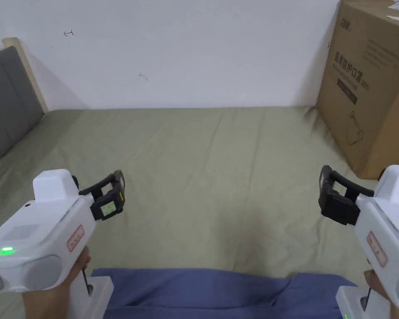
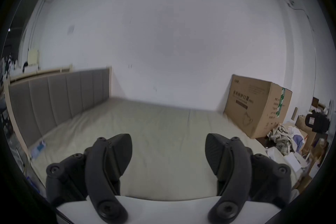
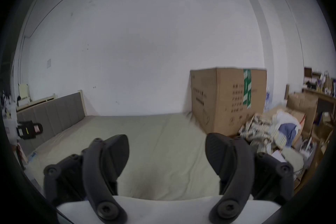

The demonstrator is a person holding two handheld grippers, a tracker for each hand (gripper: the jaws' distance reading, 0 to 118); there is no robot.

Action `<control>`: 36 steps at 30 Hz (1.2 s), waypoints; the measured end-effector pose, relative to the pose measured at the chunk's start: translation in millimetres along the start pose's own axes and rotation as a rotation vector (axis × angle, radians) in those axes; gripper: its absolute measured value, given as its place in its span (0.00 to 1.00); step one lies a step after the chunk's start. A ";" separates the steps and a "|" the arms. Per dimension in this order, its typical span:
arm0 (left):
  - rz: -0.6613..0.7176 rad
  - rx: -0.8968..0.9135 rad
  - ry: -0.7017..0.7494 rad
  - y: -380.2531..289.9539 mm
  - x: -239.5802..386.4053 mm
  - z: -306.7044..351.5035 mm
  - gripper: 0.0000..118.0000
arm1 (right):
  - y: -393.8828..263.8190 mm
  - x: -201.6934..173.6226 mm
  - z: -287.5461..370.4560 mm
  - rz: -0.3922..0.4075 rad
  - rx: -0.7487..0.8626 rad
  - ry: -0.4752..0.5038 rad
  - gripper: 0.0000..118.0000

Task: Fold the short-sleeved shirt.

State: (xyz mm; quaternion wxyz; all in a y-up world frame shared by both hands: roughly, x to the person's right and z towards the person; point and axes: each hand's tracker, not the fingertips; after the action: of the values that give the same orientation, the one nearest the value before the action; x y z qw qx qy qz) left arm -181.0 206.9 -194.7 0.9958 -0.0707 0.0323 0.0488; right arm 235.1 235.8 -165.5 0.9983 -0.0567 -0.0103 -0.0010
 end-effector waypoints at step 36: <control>0.576 -0.880 -0.221 -176.2 -209.2 -93.6 0.63 | -31.2 -65.7 -44.6 0.121 -0.114 0.061 0.00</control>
State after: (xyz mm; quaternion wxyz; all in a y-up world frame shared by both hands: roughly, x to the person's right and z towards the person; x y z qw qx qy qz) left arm -376.2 0.4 -248.0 0.8158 -0.4642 -0.0782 0.3359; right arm 170.2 199.9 -207.6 0.9916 -0.1140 0.0237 0.0572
